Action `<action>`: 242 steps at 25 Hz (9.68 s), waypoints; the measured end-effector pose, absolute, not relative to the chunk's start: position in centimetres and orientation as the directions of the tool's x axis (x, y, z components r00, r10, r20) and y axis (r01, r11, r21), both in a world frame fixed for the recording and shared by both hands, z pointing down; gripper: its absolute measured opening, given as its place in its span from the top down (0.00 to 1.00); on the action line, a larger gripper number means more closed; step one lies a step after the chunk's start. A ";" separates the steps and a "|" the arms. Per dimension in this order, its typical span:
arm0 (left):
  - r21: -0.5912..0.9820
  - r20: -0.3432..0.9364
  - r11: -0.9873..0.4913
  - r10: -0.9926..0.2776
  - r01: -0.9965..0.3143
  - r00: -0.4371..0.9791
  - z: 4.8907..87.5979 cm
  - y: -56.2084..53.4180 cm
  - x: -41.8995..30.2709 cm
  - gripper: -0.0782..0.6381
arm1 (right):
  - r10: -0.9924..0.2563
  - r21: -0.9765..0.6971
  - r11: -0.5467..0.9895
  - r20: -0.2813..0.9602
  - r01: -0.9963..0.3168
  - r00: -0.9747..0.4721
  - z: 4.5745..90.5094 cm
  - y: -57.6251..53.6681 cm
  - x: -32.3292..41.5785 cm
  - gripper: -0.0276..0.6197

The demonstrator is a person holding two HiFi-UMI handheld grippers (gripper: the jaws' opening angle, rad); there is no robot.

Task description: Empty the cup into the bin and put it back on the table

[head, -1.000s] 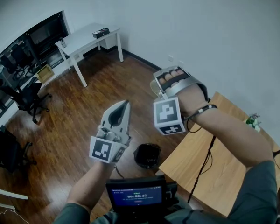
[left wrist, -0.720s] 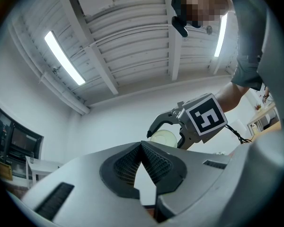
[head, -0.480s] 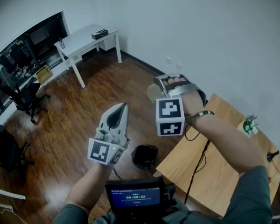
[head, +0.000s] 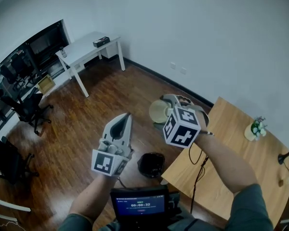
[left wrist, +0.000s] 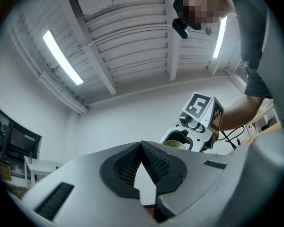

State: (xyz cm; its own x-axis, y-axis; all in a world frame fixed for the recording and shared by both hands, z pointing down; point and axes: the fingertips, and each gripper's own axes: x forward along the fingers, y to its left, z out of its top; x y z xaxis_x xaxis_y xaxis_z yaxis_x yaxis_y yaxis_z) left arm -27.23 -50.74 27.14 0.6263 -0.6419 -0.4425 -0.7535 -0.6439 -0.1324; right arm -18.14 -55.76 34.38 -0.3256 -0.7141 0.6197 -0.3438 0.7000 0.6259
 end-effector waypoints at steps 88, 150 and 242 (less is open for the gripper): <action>-0.021 -0.403 -1.000 0.012 0.004 0.915 28.0 -20.1 1.8 0.90 | -0.956 0.093 -0.086 0.272 -0.992 0.108 29.1 -7.6 7.5 0.34; 0.063 -0.344 -0.981 0.151 0.183 0.927 30.9 -6.3 36.5 0.90 | -0.826 0.057 -0.446 0.357 -0.893 0.436 33.7 12.8 42.8 0.34; 0.155 0.206 -0.967 -0.170 -0.204 0.964 57.0 -7.8 48.7 0.89 | -0.910 -0.078 -0.073 0.414 -0.994 0.034 62.0 -0.2 55.0 0.25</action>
